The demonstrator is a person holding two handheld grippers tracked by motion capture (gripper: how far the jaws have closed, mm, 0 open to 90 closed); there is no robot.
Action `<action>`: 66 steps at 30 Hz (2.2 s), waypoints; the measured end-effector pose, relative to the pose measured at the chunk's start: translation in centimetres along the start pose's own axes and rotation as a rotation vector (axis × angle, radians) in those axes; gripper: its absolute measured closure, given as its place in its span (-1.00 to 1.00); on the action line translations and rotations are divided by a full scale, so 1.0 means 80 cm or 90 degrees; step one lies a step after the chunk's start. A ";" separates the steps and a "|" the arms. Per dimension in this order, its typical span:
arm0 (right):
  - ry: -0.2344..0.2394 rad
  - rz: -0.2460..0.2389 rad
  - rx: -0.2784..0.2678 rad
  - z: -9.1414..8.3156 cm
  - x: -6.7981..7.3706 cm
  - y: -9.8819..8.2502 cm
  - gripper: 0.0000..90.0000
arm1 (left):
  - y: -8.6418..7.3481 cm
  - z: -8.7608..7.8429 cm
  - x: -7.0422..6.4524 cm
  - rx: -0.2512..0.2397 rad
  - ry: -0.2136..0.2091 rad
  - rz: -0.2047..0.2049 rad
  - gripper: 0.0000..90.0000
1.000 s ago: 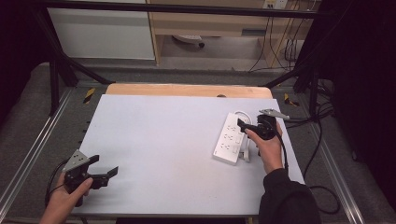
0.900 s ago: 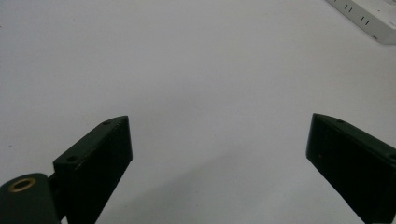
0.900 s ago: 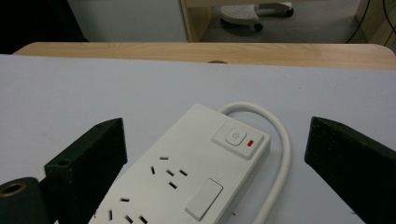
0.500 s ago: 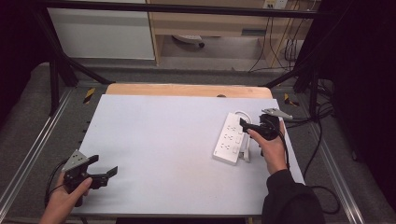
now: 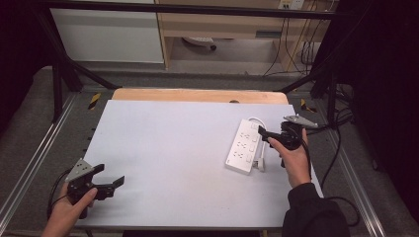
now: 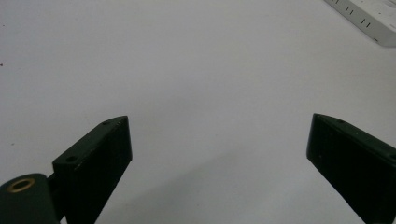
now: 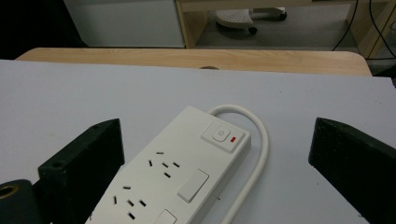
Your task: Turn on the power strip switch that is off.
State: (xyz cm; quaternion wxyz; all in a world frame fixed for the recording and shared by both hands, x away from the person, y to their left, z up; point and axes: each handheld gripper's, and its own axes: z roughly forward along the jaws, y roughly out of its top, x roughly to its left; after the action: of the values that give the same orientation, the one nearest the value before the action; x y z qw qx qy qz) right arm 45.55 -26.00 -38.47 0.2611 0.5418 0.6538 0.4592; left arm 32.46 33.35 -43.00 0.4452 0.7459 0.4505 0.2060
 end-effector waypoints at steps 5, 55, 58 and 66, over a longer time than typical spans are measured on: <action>0.011 0.004 -0.001 -0.010 -0.003 0.001 -0.91 | 0.000 0.000 0.000 -0.001 0.001 0.000 -0.85; 0.060 0.015 -0.041 -0.090 -0.032 -0.068 -0.79 | -0.001 -0.001 0.000 -0.001 0.002 -0.002 -0.85; 0.066 0.014 -0.038 -0.093 -0.032 -0.072 -0.80 | -0.001 -0.001 0.000 -0.001 0.002 -0.002 -0.85; 0.073 -0.005 -0.020 -0.096 -0.026 -0.088 -0.80 | -0.001 -0.001 0.000 -0.001 0.001 -0.001 -0.85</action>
State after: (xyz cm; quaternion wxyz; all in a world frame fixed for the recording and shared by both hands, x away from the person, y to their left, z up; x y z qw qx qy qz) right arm 36.39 -30.31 -41.61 0.2338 0.5080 0.6626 0.4983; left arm 32.39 33.38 -43.01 0.4457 0.7450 0.4512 0.2069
